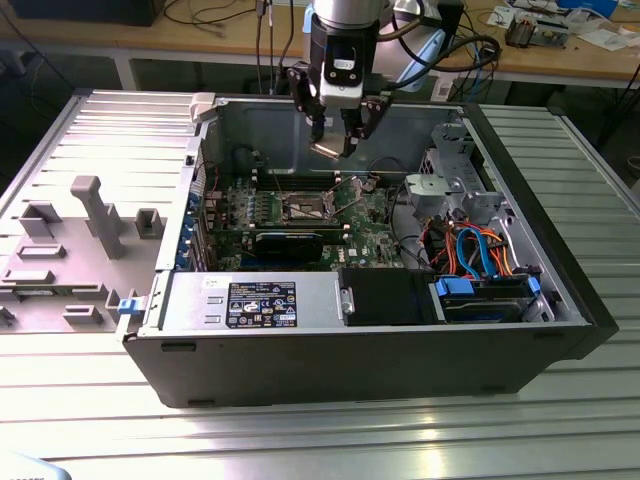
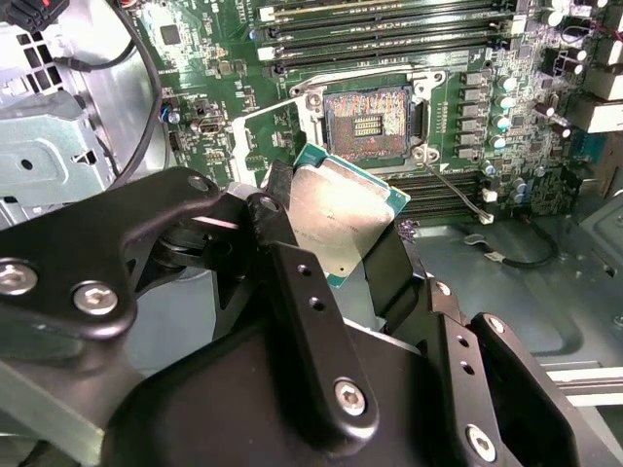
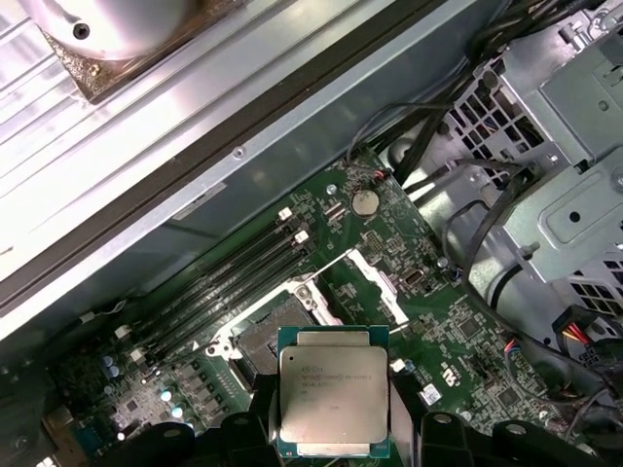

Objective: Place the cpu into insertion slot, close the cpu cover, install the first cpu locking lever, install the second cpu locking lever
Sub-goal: 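Place the cpu into insertion slot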

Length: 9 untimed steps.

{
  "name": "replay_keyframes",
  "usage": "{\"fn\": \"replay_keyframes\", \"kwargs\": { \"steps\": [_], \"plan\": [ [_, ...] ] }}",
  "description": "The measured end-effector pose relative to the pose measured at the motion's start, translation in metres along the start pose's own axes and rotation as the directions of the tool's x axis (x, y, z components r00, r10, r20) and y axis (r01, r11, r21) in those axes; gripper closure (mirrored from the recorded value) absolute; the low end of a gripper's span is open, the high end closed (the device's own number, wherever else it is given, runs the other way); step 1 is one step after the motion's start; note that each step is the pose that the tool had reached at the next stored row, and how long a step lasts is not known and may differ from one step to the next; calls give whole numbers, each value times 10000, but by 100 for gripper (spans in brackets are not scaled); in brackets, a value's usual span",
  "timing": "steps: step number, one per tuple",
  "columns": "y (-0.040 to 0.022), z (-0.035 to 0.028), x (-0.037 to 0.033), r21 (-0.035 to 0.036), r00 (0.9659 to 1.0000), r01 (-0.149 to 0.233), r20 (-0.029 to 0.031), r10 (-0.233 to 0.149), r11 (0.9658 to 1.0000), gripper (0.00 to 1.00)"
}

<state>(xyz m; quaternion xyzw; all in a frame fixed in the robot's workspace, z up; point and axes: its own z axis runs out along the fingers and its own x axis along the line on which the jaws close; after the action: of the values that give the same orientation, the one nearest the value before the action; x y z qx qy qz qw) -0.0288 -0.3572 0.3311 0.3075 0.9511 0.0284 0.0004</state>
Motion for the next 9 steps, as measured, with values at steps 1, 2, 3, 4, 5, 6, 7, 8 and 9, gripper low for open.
{"fn": "replay_keyframes", "kwargs": {
  "steps": [1,2,3,4,5,6,7,8,9],
  "plan": [
    [0,0,0,0,10000,-32,2,32,10000,46],
    [0,0,0,0,10000,-79,5,79,10000,46],
    [0,0,0,-1,9999,-146,9,146,9999,46],
    [0,1,0,-1,9997,-225,14,225,9997,46],
    [0,1,0,-2,9993,-363,23,363,9993,46],
    [0,1,0,-2,9991,-433,28,433,9991,46],
    [0,1,0,-3,9989,-473,30,473,9989,46],
    [0,1,0,-3,9987,-511,33,511,9987,46],
    [0,1,0,-4,9985,-555,35,555,9985,46]
  ]
}}
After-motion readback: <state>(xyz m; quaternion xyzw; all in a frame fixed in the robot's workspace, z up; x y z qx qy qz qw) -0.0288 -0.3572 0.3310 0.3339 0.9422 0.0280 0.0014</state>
